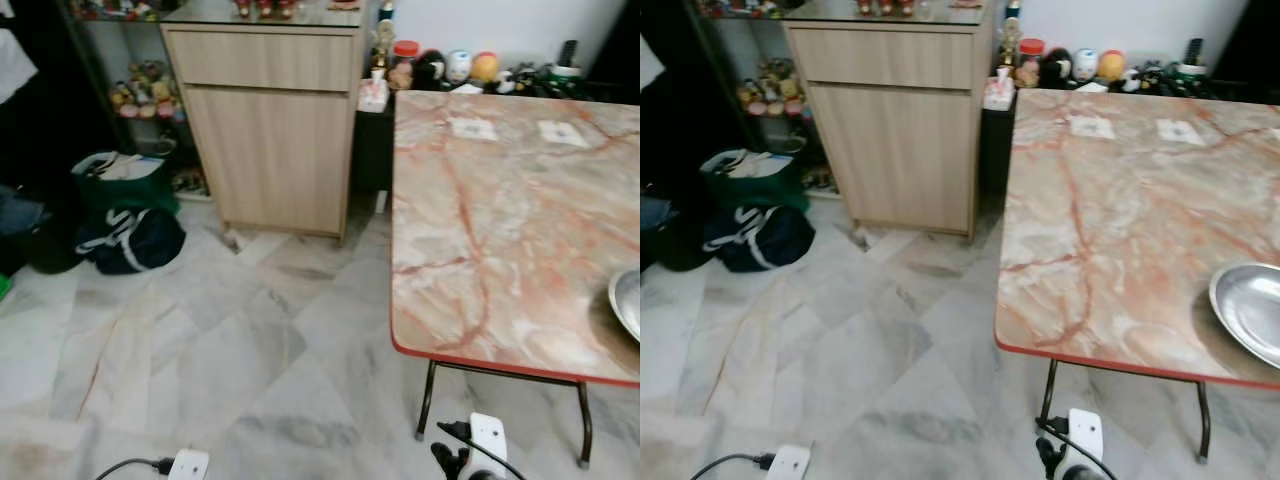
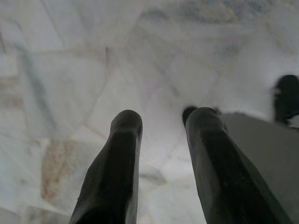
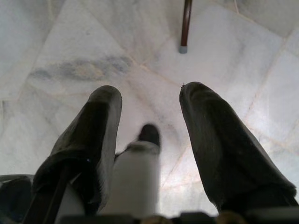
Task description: Setting the table
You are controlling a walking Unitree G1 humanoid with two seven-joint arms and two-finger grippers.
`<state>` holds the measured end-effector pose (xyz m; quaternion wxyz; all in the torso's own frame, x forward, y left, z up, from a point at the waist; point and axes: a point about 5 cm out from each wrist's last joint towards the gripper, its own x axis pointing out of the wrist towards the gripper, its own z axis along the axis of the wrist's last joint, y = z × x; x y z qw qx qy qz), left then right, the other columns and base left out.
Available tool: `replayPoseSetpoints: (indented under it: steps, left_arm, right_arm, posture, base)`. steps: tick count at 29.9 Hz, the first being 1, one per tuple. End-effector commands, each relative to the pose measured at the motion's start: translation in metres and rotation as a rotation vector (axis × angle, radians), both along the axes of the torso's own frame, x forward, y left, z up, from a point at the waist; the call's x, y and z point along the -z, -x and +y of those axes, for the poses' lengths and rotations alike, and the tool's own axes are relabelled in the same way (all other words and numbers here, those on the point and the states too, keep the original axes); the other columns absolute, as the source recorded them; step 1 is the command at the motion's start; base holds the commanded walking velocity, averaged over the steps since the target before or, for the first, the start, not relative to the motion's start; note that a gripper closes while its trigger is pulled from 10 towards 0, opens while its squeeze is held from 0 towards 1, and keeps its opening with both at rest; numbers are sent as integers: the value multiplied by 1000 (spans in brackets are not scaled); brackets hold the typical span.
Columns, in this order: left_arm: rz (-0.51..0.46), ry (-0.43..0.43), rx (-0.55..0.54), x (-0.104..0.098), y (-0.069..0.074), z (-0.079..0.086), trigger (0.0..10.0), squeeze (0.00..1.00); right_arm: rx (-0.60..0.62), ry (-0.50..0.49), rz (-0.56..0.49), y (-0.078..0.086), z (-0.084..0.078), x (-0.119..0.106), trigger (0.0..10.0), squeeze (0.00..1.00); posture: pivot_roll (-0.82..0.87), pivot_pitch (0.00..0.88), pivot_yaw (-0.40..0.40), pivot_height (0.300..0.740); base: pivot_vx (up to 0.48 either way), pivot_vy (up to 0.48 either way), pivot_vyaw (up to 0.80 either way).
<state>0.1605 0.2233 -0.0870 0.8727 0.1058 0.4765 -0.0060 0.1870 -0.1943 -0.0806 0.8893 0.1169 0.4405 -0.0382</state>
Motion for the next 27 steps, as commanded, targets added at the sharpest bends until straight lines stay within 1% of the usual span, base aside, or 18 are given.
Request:
replayPoseSetpoints:
  steps: [1, 14, 17, 23, 26, 27]
  left_arm:
    - [7, 5, 7, 2, 2, -4, 10000, 0]
    - [2, 5, 5, 2, 3, -4, 10000, 0]
    - [2, 4, 2, 2, 3, -2, 10000, 0]
    - [4, 3, -4, 1, 5, 2, 10000, 0]
    - [11, 4, -9, 2, 6, 3, 10000, 0]
    - [17, 9, -13, 2, 6, 0, 10000, 0]
  right_arm:
    - [16, 8, -1, 1, -5, 0, 10000, 0]
    - [20, 0, -6, 0, -3, -1, 10000, 0]
    - [9, -5, -6, -1, -1, -1, 10000, 0]
    - [6, -3, -16, -3, 1, -1, 10000, 0]
    - [4, -6, -18, -4, 2, -2, 10000, 0]
    - [3, -7, -18, -3, 4, -1, 10000, 0]
  posture:
    - [18, 12, 0, 740]
    - [16, 32, -2, 740]
    - [16, 35, -3, 740]
    - [15, 39, -3, 740]
    - [7, 37, 3, 740]
    - [-1, 30, 6, 740]
  base:
    - [0, -292, 0]
    - [0, -297, 0]
    - [0, -300, -685]
    - [0, -299, 0]
    - [0, 0, 0]
    - [0, 0, 0]
